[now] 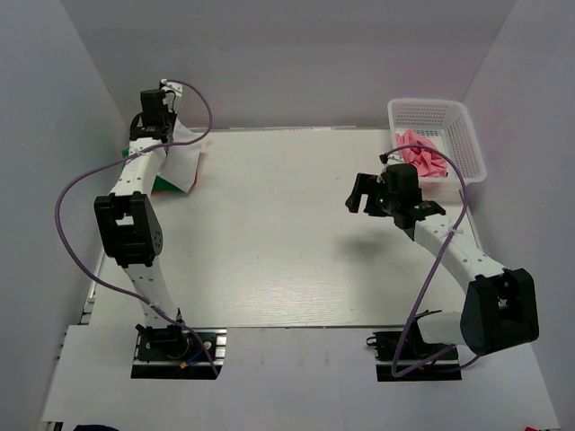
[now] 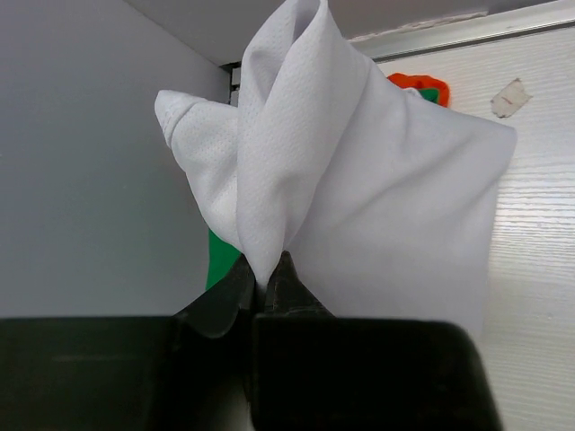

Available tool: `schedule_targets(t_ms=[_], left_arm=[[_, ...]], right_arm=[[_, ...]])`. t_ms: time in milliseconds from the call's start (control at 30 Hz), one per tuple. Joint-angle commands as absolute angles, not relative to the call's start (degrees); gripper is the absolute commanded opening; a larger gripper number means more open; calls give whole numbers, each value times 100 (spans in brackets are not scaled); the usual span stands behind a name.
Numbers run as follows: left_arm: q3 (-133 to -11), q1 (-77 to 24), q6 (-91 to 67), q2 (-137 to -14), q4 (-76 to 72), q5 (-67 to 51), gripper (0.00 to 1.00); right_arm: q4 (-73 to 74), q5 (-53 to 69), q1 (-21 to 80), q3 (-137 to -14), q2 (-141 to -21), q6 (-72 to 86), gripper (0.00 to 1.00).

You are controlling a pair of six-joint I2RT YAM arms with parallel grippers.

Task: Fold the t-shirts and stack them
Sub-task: Put the neatly folded tshirt into the corner of the board with the left arm

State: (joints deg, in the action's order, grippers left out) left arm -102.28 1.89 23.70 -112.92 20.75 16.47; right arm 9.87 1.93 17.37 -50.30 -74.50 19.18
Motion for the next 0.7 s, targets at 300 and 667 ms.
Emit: schedule_targets(t_ms=[300,667], left_arm=[[-10800,949,1908,-12259,1934,1730,0],[-11858,1116,221,-12403,3375,1785,100]], right_arm=[[1072,158,1740,-5703,-7848,1837,90],[932,71,1740,-5582,-7506,1898,90]])
